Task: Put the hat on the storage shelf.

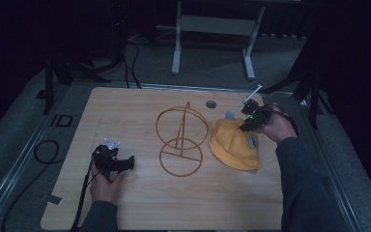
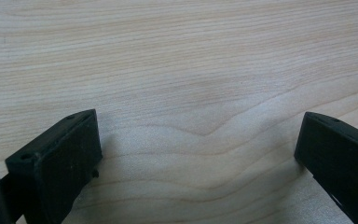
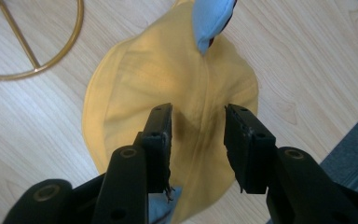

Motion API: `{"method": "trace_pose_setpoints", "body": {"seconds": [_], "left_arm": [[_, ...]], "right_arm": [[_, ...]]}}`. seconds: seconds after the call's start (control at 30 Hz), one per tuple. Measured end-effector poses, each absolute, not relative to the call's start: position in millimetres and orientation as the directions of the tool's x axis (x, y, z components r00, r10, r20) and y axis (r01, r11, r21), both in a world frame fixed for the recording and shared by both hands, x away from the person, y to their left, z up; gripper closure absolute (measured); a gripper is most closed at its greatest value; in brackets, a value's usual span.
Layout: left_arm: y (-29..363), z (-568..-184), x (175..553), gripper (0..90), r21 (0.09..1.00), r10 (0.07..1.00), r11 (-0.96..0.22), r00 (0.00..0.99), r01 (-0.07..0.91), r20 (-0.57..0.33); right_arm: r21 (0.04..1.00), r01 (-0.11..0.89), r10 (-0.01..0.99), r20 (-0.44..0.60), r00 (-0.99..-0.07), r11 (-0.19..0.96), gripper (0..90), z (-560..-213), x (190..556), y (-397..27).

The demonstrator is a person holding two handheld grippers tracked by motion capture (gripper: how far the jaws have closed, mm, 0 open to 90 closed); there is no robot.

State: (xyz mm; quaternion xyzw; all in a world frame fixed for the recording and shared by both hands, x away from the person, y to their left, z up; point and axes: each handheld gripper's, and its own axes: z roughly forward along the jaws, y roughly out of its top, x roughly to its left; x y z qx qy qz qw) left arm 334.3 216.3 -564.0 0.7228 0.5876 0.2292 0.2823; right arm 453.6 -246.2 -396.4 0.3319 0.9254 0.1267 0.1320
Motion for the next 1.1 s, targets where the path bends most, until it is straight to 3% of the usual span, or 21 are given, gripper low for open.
{"method": "trace_pose_setpoints", "body": {"seconds": [0.27, 0.3, 0.43, 1.1], "left_arm": [[216.2, -564.0, 334.3, 0.4, 0.678, 0.979, -0.15, 0.204, 0.72, 0.0], [216.3, -564.0, 334.3, 0.4, 0.678, 0.979, -0.15, 0.204, 0.72, 0.0], [216.3, -564.0, 334.3, 0.4, 0.677, 0.979, -0.15, 0.204, 0.72, 0.0], [216.2, -564.0, 334.3, 0.4, 0.678, 0.979, -0.15, 0.204, 0.72, -0.001]], "right_arm": [[0.28, 0.62, 0.668, -0.123, -0.734, 0.733, 65.6, -404.3, 463.2, -239.4], [0.267, 0.615, 0.66, -0.127, -0.74, 0.742, 74.6, -406.3, 464.1, -237.3], [0.26, 0.599, 0.643, -0.139, -0.753, 0.757, 82.8, -406.1, 462.8, -234.3], [0.287, 0.56, 0.614, -0.147, -0.776, 0.777, 84.2, -391.7, 450.8, -244.1]]}}
